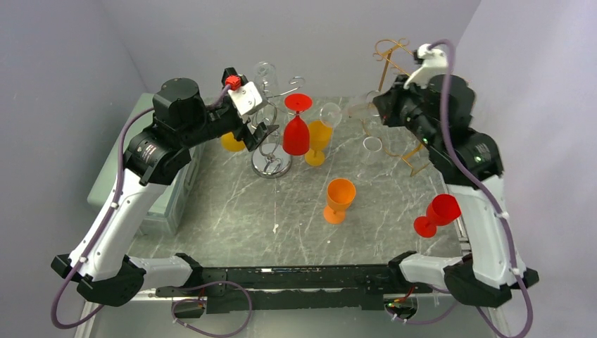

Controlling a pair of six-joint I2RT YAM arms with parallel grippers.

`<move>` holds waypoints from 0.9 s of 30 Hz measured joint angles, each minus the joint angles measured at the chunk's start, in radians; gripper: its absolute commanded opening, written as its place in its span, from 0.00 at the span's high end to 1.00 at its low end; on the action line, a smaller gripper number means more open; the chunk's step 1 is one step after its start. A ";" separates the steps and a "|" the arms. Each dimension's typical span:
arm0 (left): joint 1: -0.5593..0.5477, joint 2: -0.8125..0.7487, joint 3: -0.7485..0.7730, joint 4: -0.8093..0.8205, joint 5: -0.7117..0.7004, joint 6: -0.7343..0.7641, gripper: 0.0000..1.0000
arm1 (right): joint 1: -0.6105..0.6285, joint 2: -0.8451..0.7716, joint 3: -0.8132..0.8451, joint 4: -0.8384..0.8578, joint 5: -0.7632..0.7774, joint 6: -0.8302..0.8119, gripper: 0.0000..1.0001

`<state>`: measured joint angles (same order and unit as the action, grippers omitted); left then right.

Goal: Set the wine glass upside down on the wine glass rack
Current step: Turn the wine glass upside down at the wine rack.

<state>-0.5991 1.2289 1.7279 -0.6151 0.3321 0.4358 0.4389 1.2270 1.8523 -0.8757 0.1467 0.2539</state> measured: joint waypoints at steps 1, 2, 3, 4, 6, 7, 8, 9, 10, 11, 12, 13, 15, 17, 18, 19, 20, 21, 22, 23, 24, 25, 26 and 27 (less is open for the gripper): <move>0.000 0.000 0.000 -0.002 0.007 -0.010 0.01 | 0.000 -0.013 0.018 -0.006 -0.001 -0.001 1.00; 0.000 0.000 0.000 -0.004 0.014 -0.017 0.01 | 0.000 -0.031 0.030 -0.006 -0.008 -0.002 1.00; 0.000 0.001 0.000 -0.004 0.022 -0.025 0.01 | 0.000 -0.053 0.034 -0.002 -0.020 -0.002 1.00; 0.000 0.001 0.000 -0.004 0.031 -0.033 0.00 | 0.000 -0.077 0.032 0.002 -0.038 -0.001 1.00; 0.000 0.005 0.000 -0.005 0.045 -0.042 0.01 | -0.002 -0.138 -0.010 0.057 -0.095 0.002 1.00; 0.000 0.008 0.000 -0.005 0.050 -0.045 0.01 | -0.002 -0.167 -0.041 0.094 -0.121 0.005 1.00; 0.000 0.012 0.000 -0.006 0.056 -0.051 0.01 | -0.002 -0.200 -0.083 0.138 -0.151 0.010 1.00; 0.000 0.015 0.000 -0.010 0.063 -0.058 0.00 | -0.002 -0.226 -0.122 0.179 -0.179 0.016 1.00; 0.000 0.020 0.000 -0.015 0.065 -0.063 0.01 | -0.002 -0.260 -0.176 0.238 -0.213 0.023 1.00; 0.000 0.025 0.000 -0.019 0.068 -0.069 0.01 | -0.002 -0.283 -0.211 0.278 -0.242 0.029 1.00; 0.000 0.030 0.000 -0.021 0.071 -0.079 0.01 | -0.002 -0.302 -0.241 0.321 -0.274 0.037 1.00; 0.000 0.034 0.000 -0.023 0.072 -0.088 0.01 | -0.002 -0.311 -0.262 0.359 -0.296 0.044 1.00; 0.000 0.042 0.000 -0.023 0.075 -0.106 0.02 | -0.002 -0.318 -0.301 0.440 -0.341 0.061 1.00; 0.000 0.049 0.000 -0.023 0.075 -0.126 0.04 | -0.002 -0.317 -0.333 0.507 -0.379 0.079 1.00; 0.000 0.052 0.000 -0.022 0.075 -0.136 0.05 | -0.002 -0.317 -0.344 0.529 -0.394 0.084 1.00; 0.000 0.054 0.000 -0.020 0.075 -0.145 0.05 | -0.002 -0.317 -0.356 0.552 -0.410 0.091 1.00; 0.000 0.057 0.000 -0.017 0.074 -0.152 0.06 | -0.002 -0.315 -0.366 0.572 -0.424 0.097 1.00; 0.000 0.059 0.000 -0.014 0.075 -0.162 0.08 | -0.002 -0.312 -0.376 0.588 -0.439 0.102 1.00; 0.000 0.061 0.000 -0.012 0.076 -0.169 0.10 | -0.002 -0.311 -0.383 0.598 -0.447 0.107 1.00; 0.000 0.064 0.002 -0.009 0.081 -0.173 0.16 | -0.002 -0.311 -0.395 0.614 -0.463 0.113 1.00; 0.000 0.068 0.005 -0.008 0.089 -0.177 0.21 | -0.002 -0.312 -0.404 0.627 -0.473 0.118 1.00; 0.000 0.071 0.008 -0.006 0.094 -0.180 0.29 | -0.002 -0.313 -0.411 0.639 -0.483 0.123 1.00; 0.000 0.075 0.013 -0.002 0.102 -0.183 0.38 | -0.002 -0.315 -0.423 0.658 -0.497 0.130 1.00; 0.000 0.080 0.020 0.002 0.112 -0.188 0.50 | -0.002 -0.318 -0.431 0.668 -0.503 0.134 1.00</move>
<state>-0.5991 1.3087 1.7477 -0.6132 0.4438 0.2474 0.4370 0.9092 1.4216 -0.2073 -0.3565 0.3882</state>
